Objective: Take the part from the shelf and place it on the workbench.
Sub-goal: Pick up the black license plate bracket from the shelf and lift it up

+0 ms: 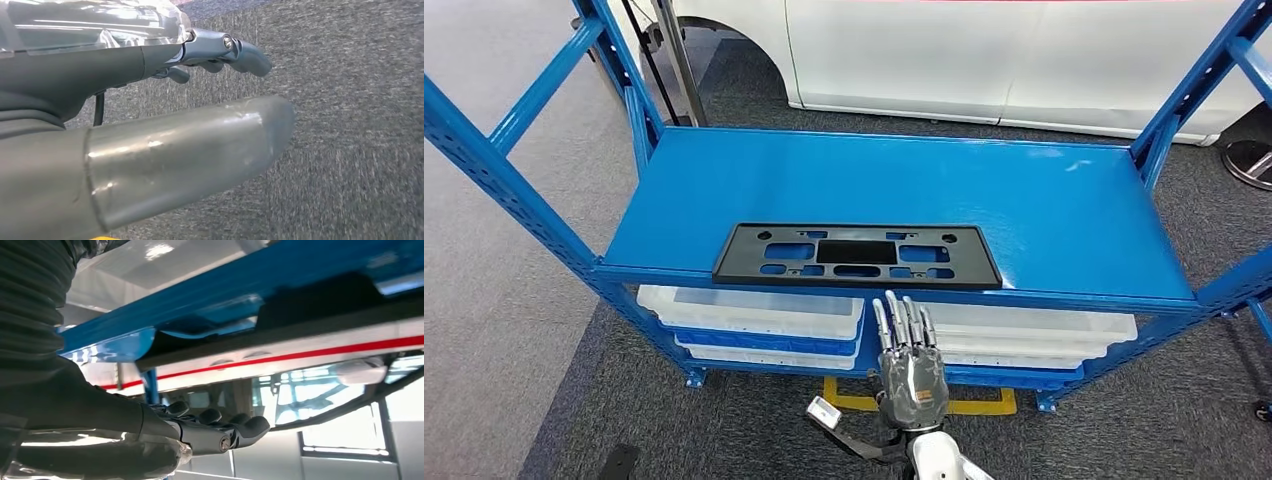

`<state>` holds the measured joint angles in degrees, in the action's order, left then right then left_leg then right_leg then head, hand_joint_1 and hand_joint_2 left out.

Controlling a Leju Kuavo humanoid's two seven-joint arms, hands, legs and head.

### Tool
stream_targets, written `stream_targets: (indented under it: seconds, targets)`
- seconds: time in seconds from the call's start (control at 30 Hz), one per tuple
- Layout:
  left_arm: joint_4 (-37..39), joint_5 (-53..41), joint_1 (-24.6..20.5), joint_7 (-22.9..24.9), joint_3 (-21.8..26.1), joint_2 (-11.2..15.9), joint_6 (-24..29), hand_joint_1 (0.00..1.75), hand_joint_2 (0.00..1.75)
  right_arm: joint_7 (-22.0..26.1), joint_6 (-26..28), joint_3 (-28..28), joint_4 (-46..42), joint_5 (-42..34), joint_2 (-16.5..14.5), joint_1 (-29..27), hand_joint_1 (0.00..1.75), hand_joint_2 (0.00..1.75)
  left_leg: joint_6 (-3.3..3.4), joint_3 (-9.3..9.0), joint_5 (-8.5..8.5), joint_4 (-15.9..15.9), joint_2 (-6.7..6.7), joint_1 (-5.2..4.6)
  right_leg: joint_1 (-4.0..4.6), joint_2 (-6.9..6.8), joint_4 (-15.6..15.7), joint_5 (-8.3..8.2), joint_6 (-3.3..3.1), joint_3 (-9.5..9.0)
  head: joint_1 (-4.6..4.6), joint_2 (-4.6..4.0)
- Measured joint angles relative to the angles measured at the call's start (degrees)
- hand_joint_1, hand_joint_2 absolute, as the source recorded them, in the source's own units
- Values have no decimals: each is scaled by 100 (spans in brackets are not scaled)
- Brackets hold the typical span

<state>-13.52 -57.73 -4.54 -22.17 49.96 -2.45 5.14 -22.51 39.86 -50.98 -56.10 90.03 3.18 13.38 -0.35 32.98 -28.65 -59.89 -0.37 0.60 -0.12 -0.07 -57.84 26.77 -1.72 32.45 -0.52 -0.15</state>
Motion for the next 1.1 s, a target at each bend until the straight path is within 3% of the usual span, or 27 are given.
stream_targets:
  seconds: [0.1,0.13,0.17,0.2,0.27,0.33,0.43,0.5,0.6,0.63,0.67,0.7,0.77,0.83,0.9,1.0,1.03,1.1]
  targets:
    - [1,-5,-6,22,3,36,-36,0,0,232,9,107,44,0,-211,23,0,175,-75,481,-480,-1013,4,23,-11,-19,26,-4,-46,-26,4,0]
    - [2,-6,1,24,4,44,-42,0,0,304,9,150,57,0,-262,23,0,175,-98,620,-540,-1275,4,33,-10,-22,19,1,-49,-26,4,0]
    - [2,-7,7,24,5,48,-46,0,0,366,9,195,67,1,-307,22,0,175,-116,666,-487,-1338,5,46,-12,-22,8,10,-46,-28,4,0]
    - [3,-8,11,23,6,51,-50,0,0,419,9,239,71,1,-351,23,0,175,-130,602,-327,-1176,7,61,-16,-19,-10,24,-38,-31,4,0]
    - [4,-14,6,19,7,60,-54,0,0,474,9,314,72,1,-421,26,0,175,-145,253,63,-431,18,86,-21,-11,-72,75,4,-34,5,0]
    - [6,-22,-2,16,7,66,-60,0,0,532,11,386,66,0,-471,29,0,175,-114,26,202,60,13,78,0,-3,-142,115,60,-4,3,0]
    - [11,-32,14,20,9,66,-86,0,0,720,15,569,33,0,-542,28,0,175,-14,21,195,126,3,67,16,1,-164,123,130,25,-1,0]
    - [13,-38,13,20,10,67,-101,0,0,808,17,708,-4,0,-579,34,0,175,74,13,219,156,8,82,-1,5,-335,260,182,92,-1,0]
    - [14,-54,9,20,13,68,-107,0,0,878,18,858,-33,0,-595,30,0,175,153,15,223,168,12,76,-23,6,-1325,766,236,559,-1,0]
    - [15,-60,12,21,14,68,-111,0,0,906,18,899,-33,0,-598,21,0,175,157,14,221,167,12,71,-26,6,-1634,857,243,716,-1,0]
    - [16,-64,14,21,15,68,-115,0,0,936,18,940,-33,0,-603,12,0,175,158,10,218,166,9,67,-26,6,-1758,835,241,789,-1,0]
    - [17,-69,15,21,16,67,-120,0,0,960,18,980,-34,0,-612,7,0,175,157,0,215,165,4,64,-25,6,-1663,705,229,754,-1,0]
    - [20,-85,12,20,16,63,-123,0,0,996,18,1057,-36,0,-642,8,0,175,144,-30,202,165,-6,62,-14,7,-942,286,168,426,0,0]
    - [25,-110,6,19,16,55,-124,0,0,1017,18,1123,-38,0,-672,12,0,175,104,-28,191,156,-11,45,19,8,-309,62,105,144,1,0]
    - [27,-124,2,19,16,49,-124,0,0,1023,18,1173,-38,0,-689,9,0,175,42,-8,197,162,-9,35,50,16,-169,59,81,102,1,0]
    - [29,-125,-5,19,13,46,-125,0,0,1038,20,1218,-44,0,-733,7,0,175,-54,13,105,74,-1,43,6,18,-76,16,20,59,2,0]
    - [30,-127,-9,19,12,47,-124,0,0,1052,20,1228,-46,0,-754,9,0,175,-79,97,-28,-131,3,47,-14,12,-39,0,-6,34,2,0]
    - [32,-142,-13,24,11,52,-122,0,0,1081,20,1248,-37,-1,-781,2,0,175,-117,421,-385,-833,7,56,-14,0,-29,-2,-39,19,3,0]
